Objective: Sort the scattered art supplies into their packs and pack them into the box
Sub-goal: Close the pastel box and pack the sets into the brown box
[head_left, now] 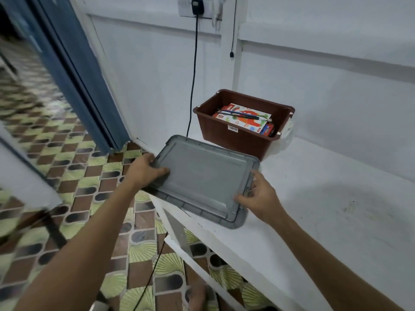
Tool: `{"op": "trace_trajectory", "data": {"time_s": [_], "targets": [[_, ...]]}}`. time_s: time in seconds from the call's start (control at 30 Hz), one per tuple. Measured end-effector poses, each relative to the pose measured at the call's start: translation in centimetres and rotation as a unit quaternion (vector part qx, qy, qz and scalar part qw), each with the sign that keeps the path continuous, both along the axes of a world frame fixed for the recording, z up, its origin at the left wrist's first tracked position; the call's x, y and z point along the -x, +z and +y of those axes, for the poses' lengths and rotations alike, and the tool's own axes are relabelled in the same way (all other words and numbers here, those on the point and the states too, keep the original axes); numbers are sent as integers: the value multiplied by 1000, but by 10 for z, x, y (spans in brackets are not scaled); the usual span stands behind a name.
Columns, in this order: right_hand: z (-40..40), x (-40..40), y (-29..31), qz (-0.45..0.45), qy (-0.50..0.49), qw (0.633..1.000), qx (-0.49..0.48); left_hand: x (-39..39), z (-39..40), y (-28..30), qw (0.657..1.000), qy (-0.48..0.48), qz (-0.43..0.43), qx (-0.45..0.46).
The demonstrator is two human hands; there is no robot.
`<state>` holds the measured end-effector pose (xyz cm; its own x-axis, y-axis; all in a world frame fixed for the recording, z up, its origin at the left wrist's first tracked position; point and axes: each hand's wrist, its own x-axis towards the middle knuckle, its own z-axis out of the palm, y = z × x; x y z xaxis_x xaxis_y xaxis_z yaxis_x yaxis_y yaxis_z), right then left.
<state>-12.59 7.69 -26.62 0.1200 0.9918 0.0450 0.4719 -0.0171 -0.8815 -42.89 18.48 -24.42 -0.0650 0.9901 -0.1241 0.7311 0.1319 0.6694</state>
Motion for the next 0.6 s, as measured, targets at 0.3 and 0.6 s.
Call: {"op": "trace_trajectory", "data": {"time_s": [0.3,0.6], "targets": [[24,-4,94,65,18,993,-102,14,13,100,990,-3,-123,-70],[91,-71,154,-26,-69,981,-180,-58,117,173,955,-79,-276,-77]]}}
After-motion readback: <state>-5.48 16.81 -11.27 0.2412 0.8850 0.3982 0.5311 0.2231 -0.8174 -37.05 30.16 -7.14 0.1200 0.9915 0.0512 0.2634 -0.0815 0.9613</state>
